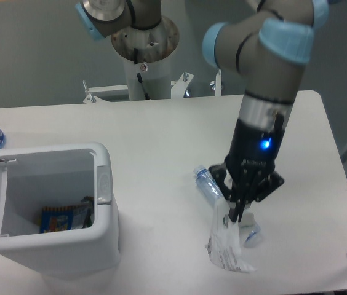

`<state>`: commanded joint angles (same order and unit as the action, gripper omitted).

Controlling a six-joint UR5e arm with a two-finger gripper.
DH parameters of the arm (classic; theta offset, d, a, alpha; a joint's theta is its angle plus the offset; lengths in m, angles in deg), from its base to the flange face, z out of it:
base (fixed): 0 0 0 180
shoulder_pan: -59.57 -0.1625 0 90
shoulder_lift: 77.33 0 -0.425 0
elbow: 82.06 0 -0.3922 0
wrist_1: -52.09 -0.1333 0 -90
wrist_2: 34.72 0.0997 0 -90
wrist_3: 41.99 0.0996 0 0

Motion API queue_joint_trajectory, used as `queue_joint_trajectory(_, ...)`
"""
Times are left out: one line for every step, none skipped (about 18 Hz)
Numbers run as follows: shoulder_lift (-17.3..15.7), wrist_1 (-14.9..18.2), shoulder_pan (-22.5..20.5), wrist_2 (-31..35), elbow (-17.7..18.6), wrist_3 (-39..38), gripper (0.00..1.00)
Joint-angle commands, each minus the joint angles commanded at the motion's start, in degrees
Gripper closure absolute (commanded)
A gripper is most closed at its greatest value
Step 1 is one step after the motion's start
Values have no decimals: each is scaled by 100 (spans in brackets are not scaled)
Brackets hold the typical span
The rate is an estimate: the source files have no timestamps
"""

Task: Place the trash in the trash can
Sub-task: 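Lift the wrapper and carry it over the white trash bin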

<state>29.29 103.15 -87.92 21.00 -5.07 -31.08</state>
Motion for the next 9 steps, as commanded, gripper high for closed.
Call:
queue_joint_trajectory(-79,9,61,-35,18,-140,100)
queue_joint_trajectory(-193,9,140,-44,27,-316,100)
queue_joint_trajectory(-264,9,246,-44,35,-457,100)
queue_joint_trajectory(-325,9,377,-36,62,-519,100)
queue_joint_trajectory(-430,26,500,-36,140,-546,100)
queue_joint_trajectory(-527,9,597,-9,280,-546,100)
queue_joint_trajectory(-624,9,668,-9,360,-564,100)
queue_joint_trajectory(-694,9,756,-18,396,-572,100)
queue_joint_trajectory(-765,17,922,-18,439,-564,100)
